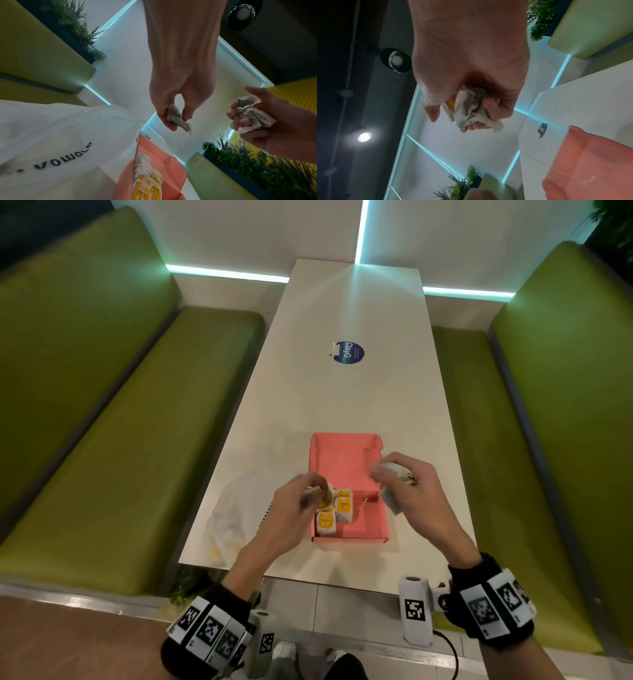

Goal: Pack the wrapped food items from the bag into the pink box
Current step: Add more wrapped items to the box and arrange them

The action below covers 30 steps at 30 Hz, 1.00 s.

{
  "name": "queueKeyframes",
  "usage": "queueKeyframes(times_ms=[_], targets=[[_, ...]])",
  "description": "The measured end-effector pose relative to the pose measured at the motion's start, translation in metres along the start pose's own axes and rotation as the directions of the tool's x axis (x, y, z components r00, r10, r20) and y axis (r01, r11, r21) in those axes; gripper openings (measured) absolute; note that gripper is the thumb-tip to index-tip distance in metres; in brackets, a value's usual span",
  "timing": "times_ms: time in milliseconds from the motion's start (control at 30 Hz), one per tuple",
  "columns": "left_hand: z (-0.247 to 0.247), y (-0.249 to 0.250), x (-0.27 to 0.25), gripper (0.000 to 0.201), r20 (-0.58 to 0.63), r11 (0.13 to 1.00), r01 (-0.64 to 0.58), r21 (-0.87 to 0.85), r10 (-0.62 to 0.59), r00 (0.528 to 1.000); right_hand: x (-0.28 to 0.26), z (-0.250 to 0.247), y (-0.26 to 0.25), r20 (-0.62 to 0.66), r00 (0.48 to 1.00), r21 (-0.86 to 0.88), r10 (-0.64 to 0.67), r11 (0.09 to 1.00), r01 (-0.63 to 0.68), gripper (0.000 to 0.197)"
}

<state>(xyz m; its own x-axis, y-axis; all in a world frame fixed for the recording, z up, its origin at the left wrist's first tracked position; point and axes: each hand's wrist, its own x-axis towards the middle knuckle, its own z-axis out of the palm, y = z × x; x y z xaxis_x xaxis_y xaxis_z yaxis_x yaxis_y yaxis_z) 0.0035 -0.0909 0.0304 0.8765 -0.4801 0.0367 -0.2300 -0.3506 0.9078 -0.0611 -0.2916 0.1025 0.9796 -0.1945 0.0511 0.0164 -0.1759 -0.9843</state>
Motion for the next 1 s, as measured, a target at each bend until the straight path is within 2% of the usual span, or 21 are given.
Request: queueKeyframes(times_ms=[67, 167, 233, 367, 467, 567, 667, 767, 867, 1000], targets=[[0.000, 0.003, 0.000, 0.031, -0.022, 1.000, -0.006, -0.016, 0.005, 1.000, -0.001, -0.002, -0.011, -0.001, 1.000, 0.021, -0.024, 0.999, 0.024, 0.034], [0.000, 0.014, -0.003, 0.019, -0.095, 0.997, -0.029, -0.067, 0.023, 0.995, 0.000, -0.003, -0.012, -0.024, 1.000, -0.029, -0.018, 0.999, 0.017, 0.025], [0.001, 0.019, -0.004, 0.016, -0.143, 0.993, -0.055, -0.108, 0.039, 0.989, 0.001, -0.003, -0.003, -0.046, 0.999, -0.113, 0.001, 0.994, -0.006, 0.017], [0.001, 0.023, -0.005, 0.012, -0.208, 0.984, -0.074, -0.162, 0.039, 0.977, -0.007, 0.006, 0.026, -0.038, 0.999, -0.270, 0.037, 0.962, -0.045, 0.027], [0.002, 0.026, -0.005, 0.011, -0.227, 0.981, -0.091, -0.173, 0.050, 0.973, -0.015, 0.020, 0.040, -0.046, 0.999, -0.296, 0.008, 0.955, -0.021, 0.016], [0.002, 0.030, -0.006, 0.010, -0.206, 0.967, -0.083, -0.240, 0.032, 0.978, -0.020, 0.035, 0.044, -0.083, 0.995, -0.276, -0.053, 0.961, 0.028, 0.026], [0.002, 0.034, -0.008, 0.010, -0.163, 0.960, -0.070, -0.273, 0.025, 0.986, -0.019, 0.044, 0.044, -0.135, 0.985, -0.280, -0.107, 0.958, 0.066, 0.010], [-0.004, 0.035, -0.011, 0.002, -0.060, 0.964, -0.061, -0.260, 0.047, 0.997, -0.017, 0.043, 0.040, -0.155, 0.981, -0.239, -0.116, 0.968, 0.076, 0.014], [-0.008, 0.034, -0.015, 0.002, 0.021, 0.981, -0.092, -0.170, 0.097, 0.995, -0.015, 0.035, 0.033, -0.117, 0.989, -0.175, -0.091, 0.982, 0.070, 0.012], [-0.010, 0.035, -0.016, 0.011, -0.031, 0.977, -0.085, -0.195, 0.081, 0.996, -0.014, 0.024, 0.026, 0.035, 0.999, -0.090, -0.026, 0.996, 0.029, 0.010]])
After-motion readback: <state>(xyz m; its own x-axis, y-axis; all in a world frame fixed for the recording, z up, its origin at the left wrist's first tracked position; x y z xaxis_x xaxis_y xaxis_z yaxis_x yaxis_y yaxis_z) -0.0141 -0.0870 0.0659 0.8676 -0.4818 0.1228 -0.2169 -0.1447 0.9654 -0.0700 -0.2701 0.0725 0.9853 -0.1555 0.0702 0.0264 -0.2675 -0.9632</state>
